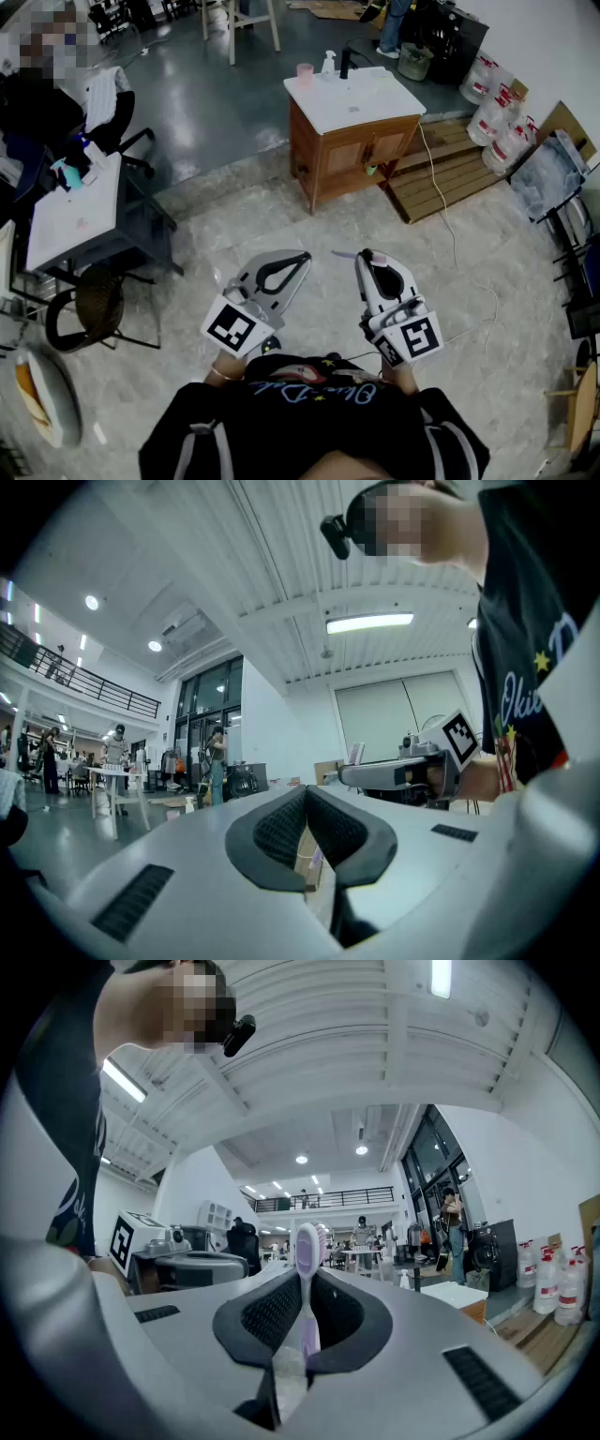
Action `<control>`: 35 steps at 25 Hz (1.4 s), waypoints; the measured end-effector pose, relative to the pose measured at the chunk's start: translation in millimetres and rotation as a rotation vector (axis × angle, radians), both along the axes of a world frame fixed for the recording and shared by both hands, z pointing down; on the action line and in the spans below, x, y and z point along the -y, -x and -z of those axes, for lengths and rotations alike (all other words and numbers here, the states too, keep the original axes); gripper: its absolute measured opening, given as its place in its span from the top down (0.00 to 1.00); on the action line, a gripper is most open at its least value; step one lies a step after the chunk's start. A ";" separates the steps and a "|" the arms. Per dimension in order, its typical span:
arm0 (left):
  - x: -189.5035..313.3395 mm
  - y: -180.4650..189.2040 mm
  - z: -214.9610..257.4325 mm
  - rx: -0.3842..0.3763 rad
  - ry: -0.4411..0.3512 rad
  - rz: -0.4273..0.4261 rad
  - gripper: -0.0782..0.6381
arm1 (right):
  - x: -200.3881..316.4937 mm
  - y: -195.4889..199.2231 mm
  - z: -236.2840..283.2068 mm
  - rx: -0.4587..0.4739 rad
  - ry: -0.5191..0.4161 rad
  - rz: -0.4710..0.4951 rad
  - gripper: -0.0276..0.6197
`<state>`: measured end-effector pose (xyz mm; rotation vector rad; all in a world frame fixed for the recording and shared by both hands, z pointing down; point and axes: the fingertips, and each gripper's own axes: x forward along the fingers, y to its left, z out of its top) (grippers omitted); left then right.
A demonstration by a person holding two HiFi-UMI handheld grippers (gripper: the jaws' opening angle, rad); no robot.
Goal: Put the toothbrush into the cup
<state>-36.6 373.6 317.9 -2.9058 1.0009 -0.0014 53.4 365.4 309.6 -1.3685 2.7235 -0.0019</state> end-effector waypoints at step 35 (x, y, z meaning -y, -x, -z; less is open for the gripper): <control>-29.3 -119.4 -12.8 0.029 0.027 0.013 0.89 | -28.6 -132.4 -6.7 0.065 -0.017 -0.014 0.92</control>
